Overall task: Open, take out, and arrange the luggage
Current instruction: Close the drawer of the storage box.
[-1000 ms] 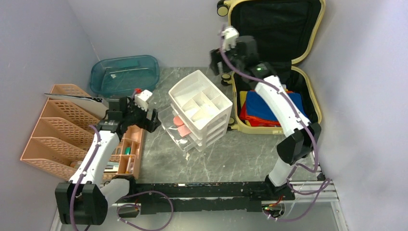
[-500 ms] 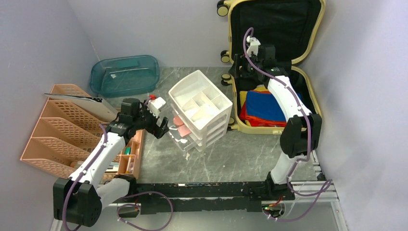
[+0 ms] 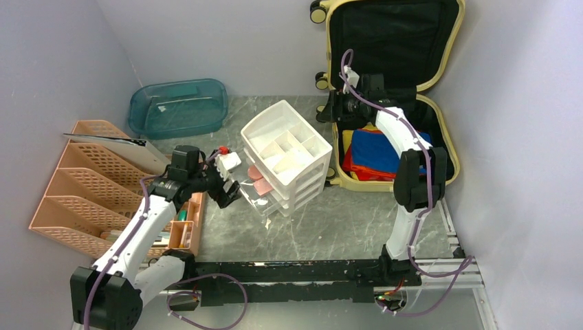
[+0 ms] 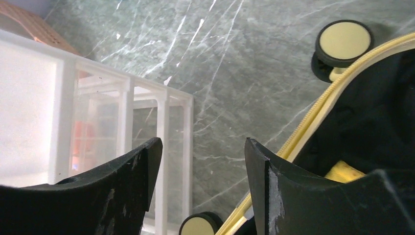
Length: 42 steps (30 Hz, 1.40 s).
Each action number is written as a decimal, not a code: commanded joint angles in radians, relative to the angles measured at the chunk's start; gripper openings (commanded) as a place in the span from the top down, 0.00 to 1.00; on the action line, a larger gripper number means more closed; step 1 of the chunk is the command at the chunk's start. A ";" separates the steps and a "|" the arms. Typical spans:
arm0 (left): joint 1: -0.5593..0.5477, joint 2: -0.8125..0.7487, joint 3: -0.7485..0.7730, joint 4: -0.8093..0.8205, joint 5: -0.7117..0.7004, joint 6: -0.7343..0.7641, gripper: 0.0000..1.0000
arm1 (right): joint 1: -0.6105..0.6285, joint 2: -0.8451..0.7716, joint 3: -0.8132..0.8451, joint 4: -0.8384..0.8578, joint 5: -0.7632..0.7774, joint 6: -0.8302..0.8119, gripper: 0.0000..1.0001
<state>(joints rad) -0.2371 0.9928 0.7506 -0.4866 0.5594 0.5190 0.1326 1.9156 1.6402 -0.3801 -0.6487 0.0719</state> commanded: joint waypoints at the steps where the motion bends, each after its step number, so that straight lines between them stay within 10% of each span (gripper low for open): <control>1: -0.004 -0.032 0.047 -0.103 0.130 0.094 0.09 | -0.002 0.024 -0.007 0.019 -0.106 -0.004 0.34; 24: -0.147 0.156 0.024 0.223 -0.116 -0.120 0.27 | 0.043 0.036 -0.088 0.075 -0.275 0.014 0.45; 42: -0.182 0.316 -0.008 0.614 -0.168 -0.432 0.18 | 0.057 0.059 -0.170 0.208 -0.356 0.140 0.45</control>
<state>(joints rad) -0.4034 1.3045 0.7406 -0.0227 0.4286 0.1703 0.1867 1.9678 1.4776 -0.2485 -0.9550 0.1780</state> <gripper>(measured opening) 0.809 0.549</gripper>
